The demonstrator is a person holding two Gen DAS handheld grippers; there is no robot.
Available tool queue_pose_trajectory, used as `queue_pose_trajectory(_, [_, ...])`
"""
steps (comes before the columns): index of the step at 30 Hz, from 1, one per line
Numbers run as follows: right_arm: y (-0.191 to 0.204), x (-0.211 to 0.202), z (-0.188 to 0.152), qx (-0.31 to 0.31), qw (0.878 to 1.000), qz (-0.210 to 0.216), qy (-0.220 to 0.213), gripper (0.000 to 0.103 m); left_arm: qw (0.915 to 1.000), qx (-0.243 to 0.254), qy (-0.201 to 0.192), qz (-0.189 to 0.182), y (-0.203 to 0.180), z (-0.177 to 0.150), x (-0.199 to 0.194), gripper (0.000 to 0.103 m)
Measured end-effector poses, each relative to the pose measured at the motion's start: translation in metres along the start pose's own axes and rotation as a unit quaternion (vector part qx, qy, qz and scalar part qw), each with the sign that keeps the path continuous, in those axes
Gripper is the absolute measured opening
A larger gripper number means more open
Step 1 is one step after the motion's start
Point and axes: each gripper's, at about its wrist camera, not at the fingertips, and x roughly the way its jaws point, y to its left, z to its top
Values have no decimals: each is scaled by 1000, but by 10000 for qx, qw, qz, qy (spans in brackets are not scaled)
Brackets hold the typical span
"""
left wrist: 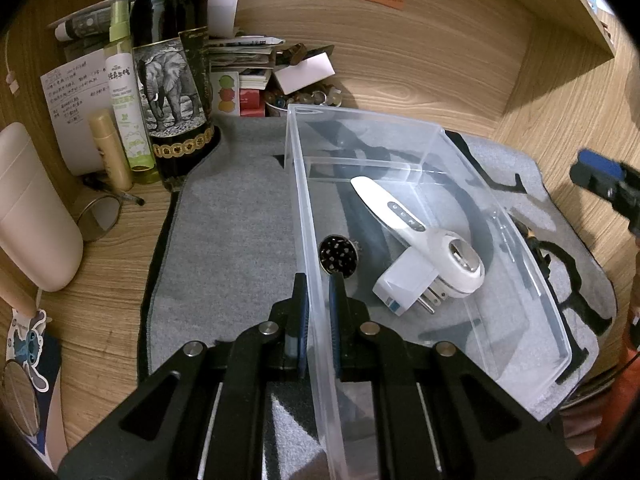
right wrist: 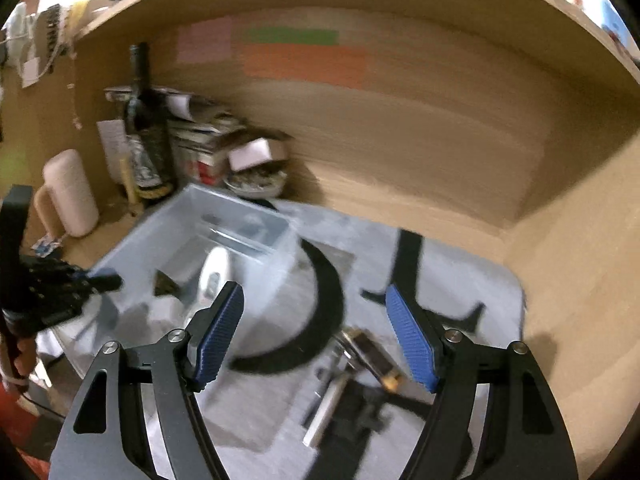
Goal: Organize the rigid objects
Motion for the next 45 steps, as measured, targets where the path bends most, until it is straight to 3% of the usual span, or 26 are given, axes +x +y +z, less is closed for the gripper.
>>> queue_pose_trajectory(11, [-36, 18, -59, 374, 9953, -522, 730, 71, 10000, -5, -2, -5, 0, 0, 0, 9])
queue_pose_trajectory(17, [-65, 37, -83, 1004, 9877, -462, 1110, 70, 10000, -11, -4, -7, 0, 0, 0, 9])
queue_pose_trajectory(19, [-69, 44, -83, 1121, 9860, -432, 1160, 67, 10000, -12, -2, -9, 0, 0, 0, 9])
queue_pose_trajectory(24, [-67, 68, -86, 1152, 9834, -236, 1381, 44, 10000, -16, -1, -8, 0, 0, 0, 9])
queue_pose_trajectory(26, [-67, 73, -87, 1185, 9836, -140, 1354, 39, 10000, -19, 2, -11, 0, 1, 0, 9])
queue_pose_trajectory(30, [-68, 72, -87, 1216, 9834, 15, 1345, 18, 10000, -12, 0, -6, -1, 1, 0, 9])
queue_pose_trajectory(45, [-76, 29, -75, 1264, 9884, -169, 819, 16, 10000, -17, -4, -12, 0, 1, 0, 9])
